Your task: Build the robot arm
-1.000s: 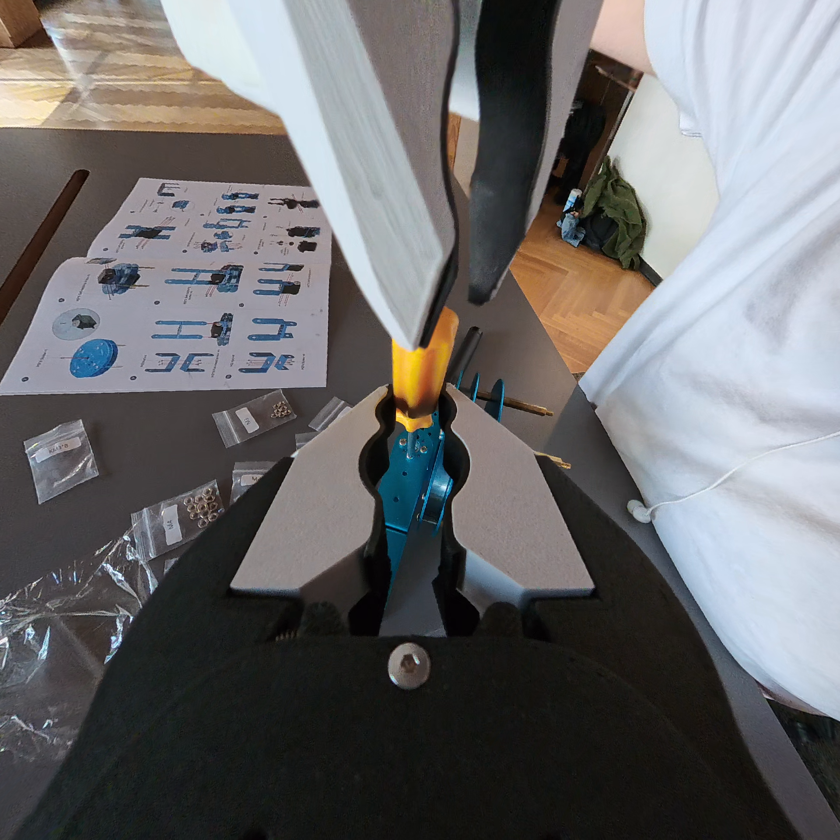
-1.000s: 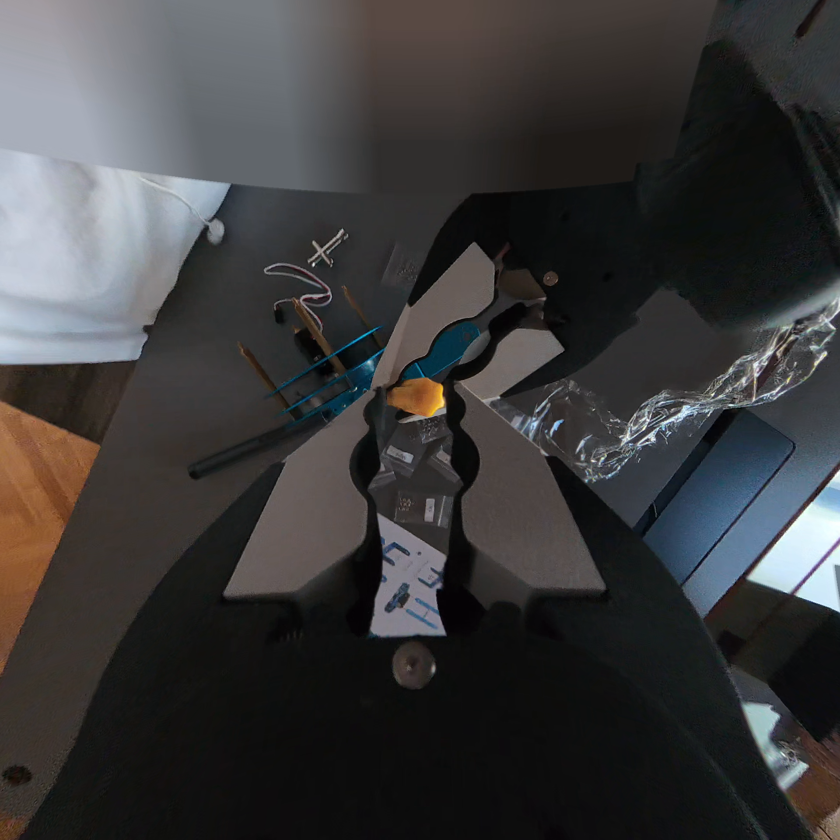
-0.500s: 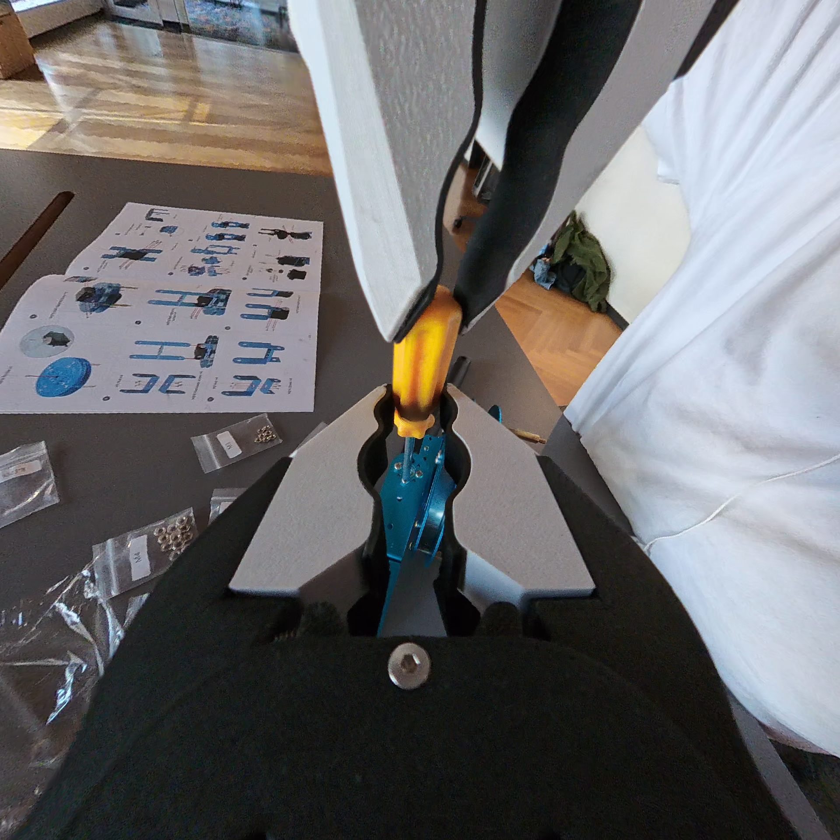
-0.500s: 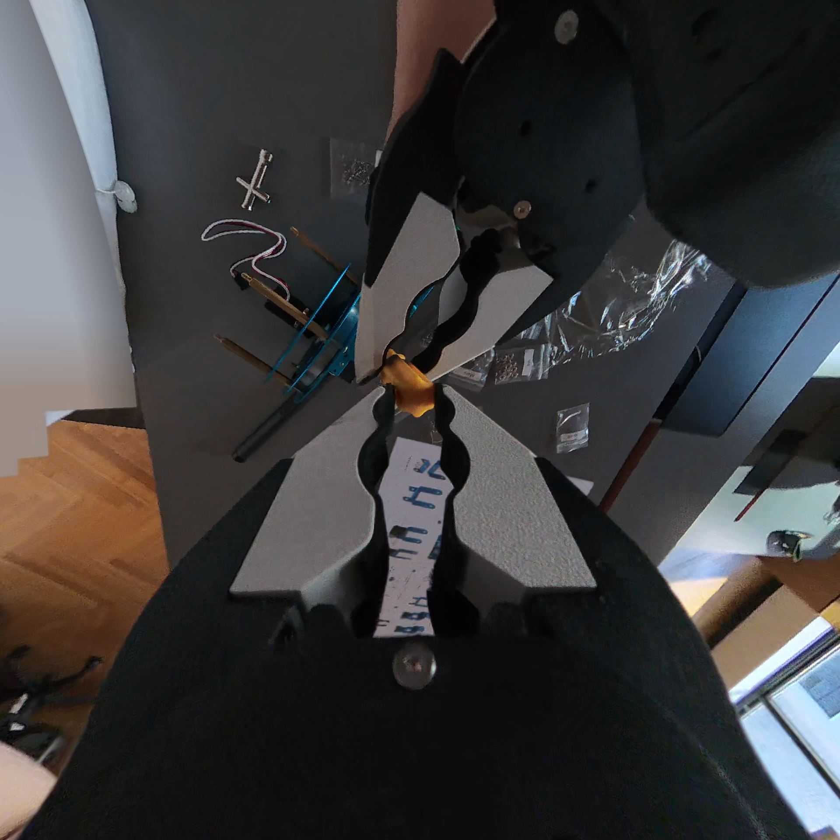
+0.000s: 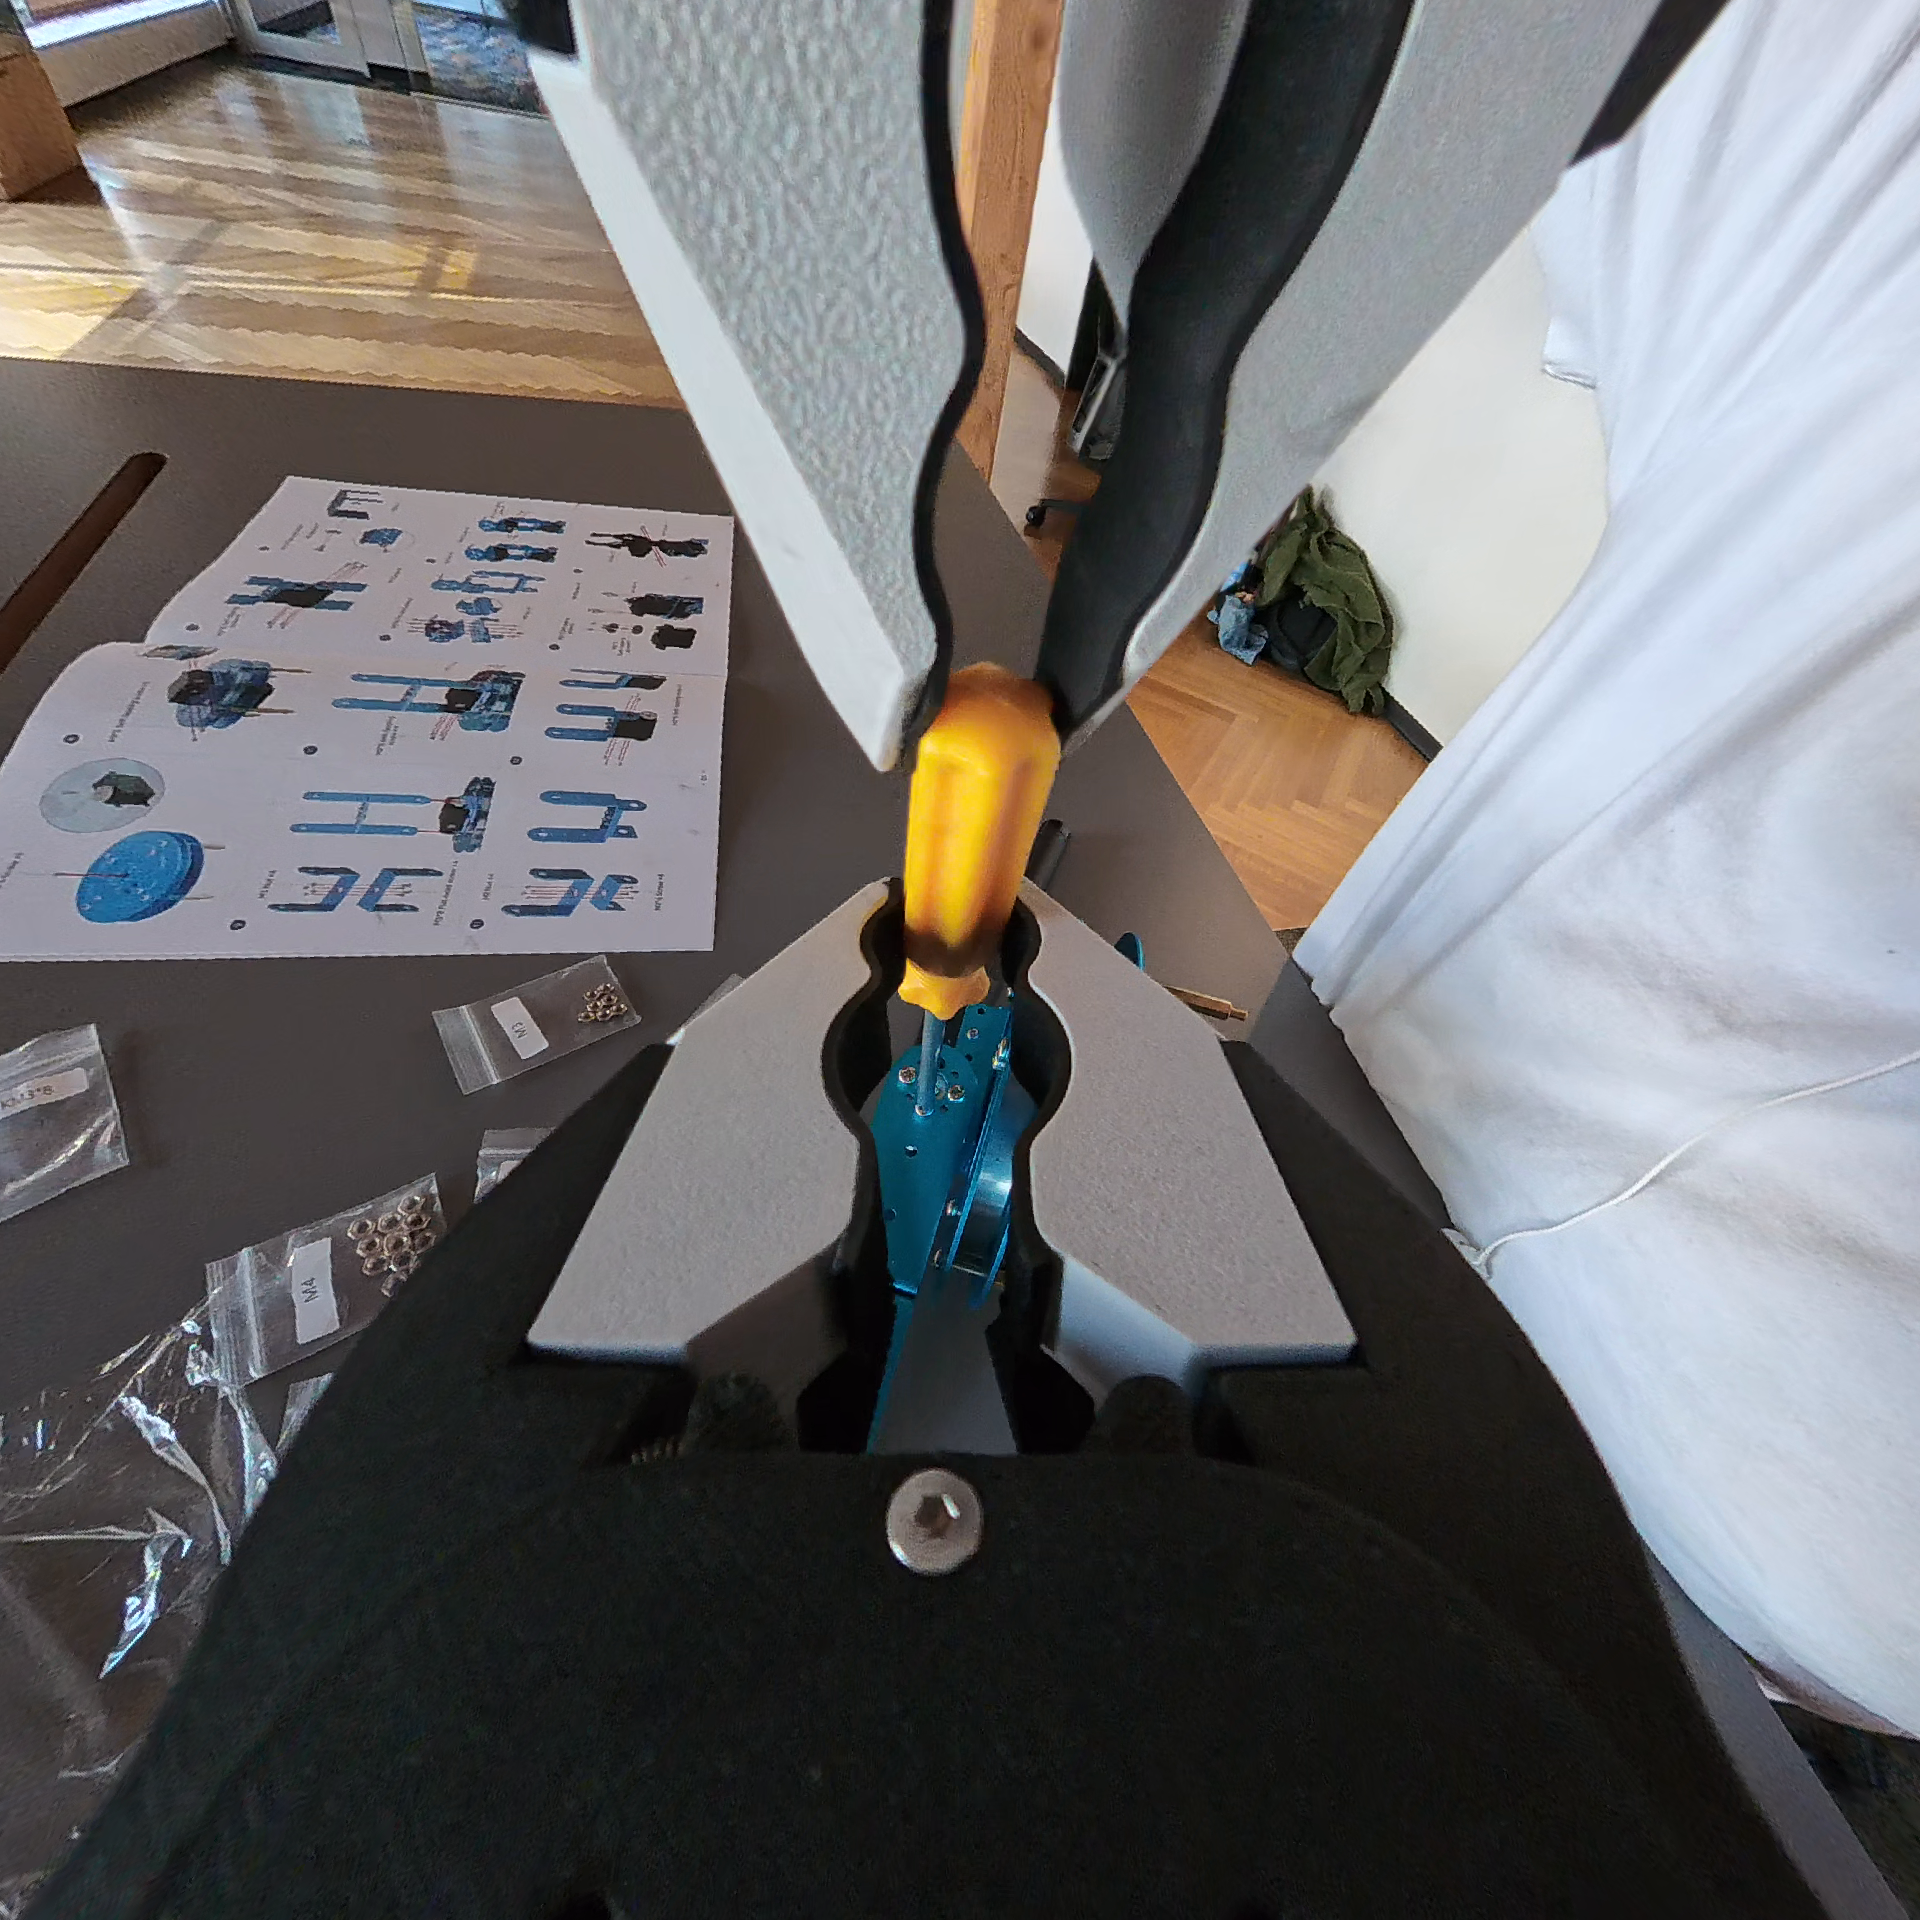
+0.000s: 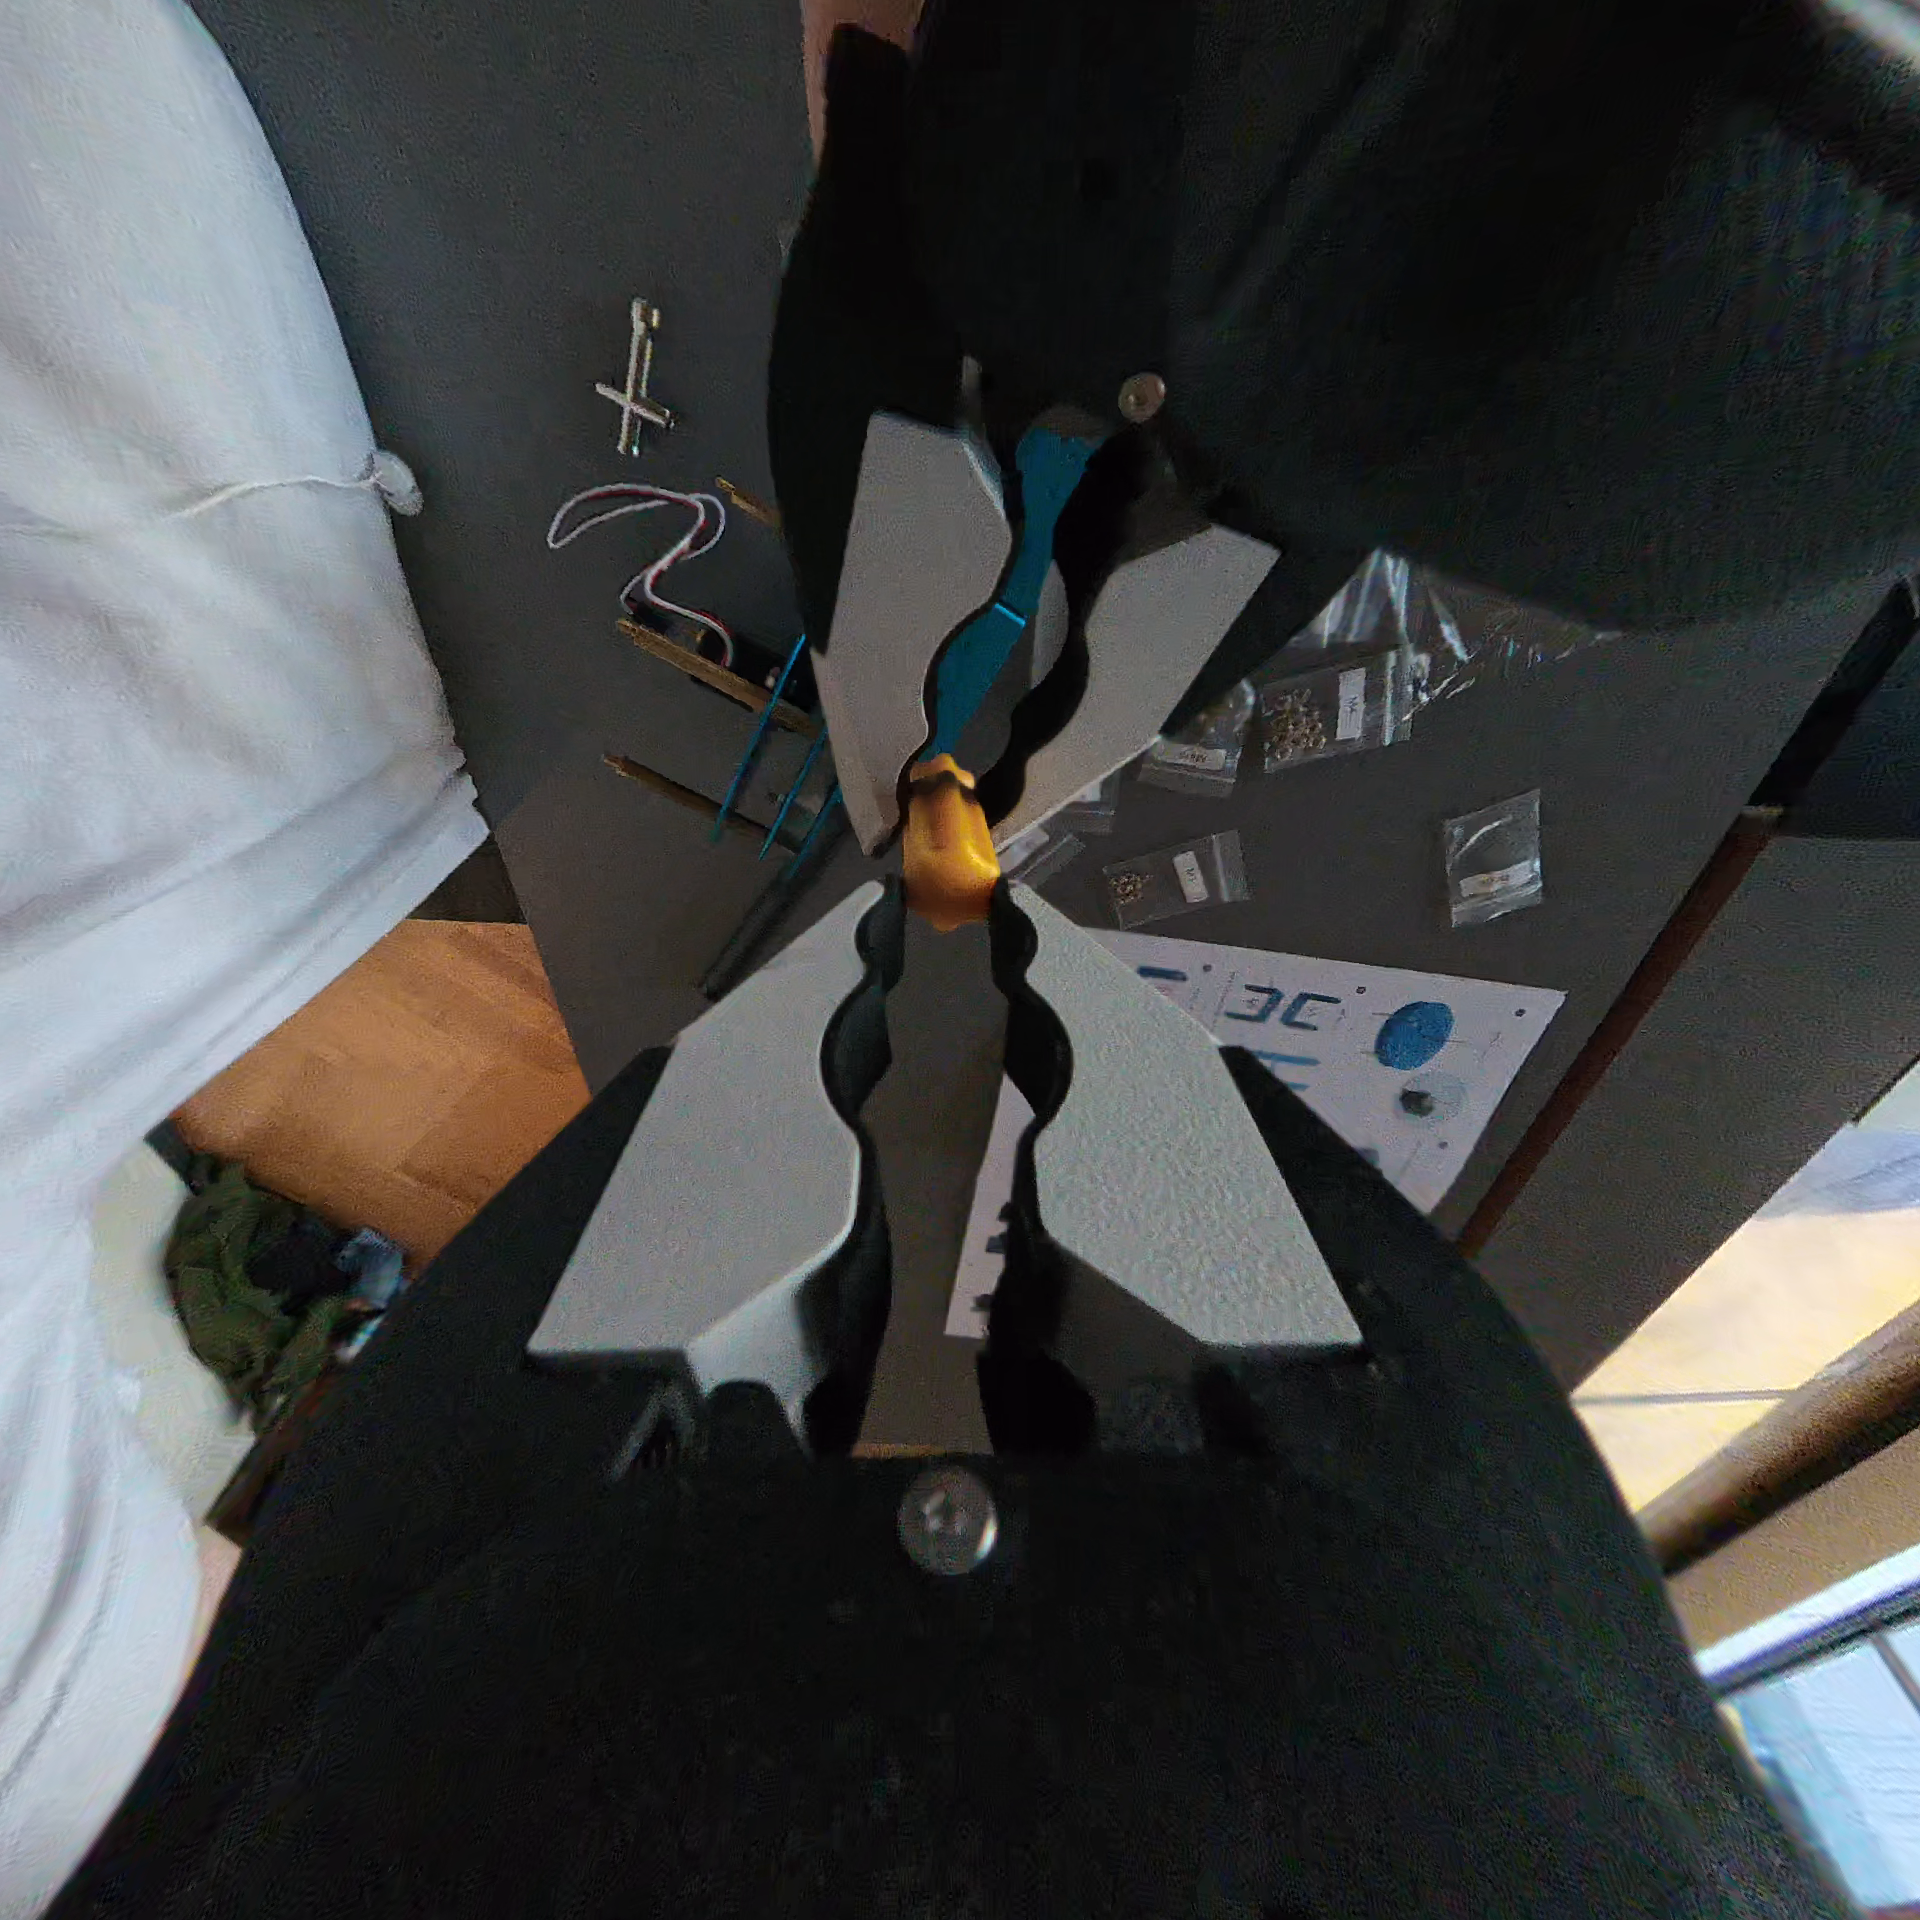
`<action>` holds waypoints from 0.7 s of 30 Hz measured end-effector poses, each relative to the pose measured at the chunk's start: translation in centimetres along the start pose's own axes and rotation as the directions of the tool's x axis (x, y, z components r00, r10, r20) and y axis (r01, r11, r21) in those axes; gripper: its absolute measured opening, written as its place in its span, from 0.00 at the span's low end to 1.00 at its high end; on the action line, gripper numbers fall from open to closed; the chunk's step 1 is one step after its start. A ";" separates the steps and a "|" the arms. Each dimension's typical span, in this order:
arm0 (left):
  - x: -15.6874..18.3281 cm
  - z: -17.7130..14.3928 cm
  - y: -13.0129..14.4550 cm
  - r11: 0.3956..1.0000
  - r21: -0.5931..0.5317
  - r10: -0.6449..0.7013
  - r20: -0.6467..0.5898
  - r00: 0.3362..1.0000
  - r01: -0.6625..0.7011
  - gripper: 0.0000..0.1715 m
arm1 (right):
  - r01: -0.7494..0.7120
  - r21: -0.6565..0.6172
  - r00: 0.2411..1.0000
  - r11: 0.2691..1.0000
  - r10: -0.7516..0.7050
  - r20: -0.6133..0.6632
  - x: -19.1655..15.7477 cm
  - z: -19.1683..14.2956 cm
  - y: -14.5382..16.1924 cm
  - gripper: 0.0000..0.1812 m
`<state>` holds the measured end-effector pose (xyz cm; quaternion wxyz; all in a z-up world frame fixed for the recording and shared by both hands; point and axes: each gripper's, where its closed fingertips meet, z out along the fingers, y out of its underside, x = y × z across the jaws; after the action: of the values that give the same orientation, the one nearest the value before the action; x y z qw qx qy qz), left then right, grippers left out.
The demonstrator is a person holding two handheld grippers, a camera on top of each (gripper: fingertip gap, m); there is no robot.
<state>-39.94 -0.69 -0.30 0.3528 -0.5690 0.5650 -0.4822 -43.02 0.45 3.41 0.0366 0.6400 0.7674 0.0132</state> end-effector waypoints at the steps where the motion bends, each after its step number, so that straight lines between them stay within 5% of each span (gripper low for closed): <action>1: 0.0 0.0 0.0 1.000 0.001 0.002 -0.002 1.000 -0.002 0.09 | -0.042 -0.008 0.999 0.999 0.042 0.005 -0.1 0.0 0.1 0.08; 11: 0.3 0.0 0.0 1.000 -0.008 0.020 -0.004 1.000 -0.020 0.09 | 0.244 -0.020 0.963 0.970 -0.244 -0.117 -0.3 -0.6 -0.1 0.12; 16: 0.2 -0.1 0.1 1.000 -0.010 0.018 -0.001 1.000 -0.018 0.09 | 0.212 -0.008 0.973 0.977 -0.212 -0.091 -0.1 -0.3 -0.4 0.09; 21: -0.2 -0.4 0.2 1.000 -0.004 -0.003 -0.004 1.000 0.003 0.09 | -0.019 -0.031 1.000 0.999 0.019 -0.024 0.5 -0.2 -0.5 0.08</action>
<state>-40.39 -0.43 -0.45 0.3499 -0.5696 0.5658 -0.4827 -43.59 0.82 3.53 0.0374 0.6465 0.7613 0.0329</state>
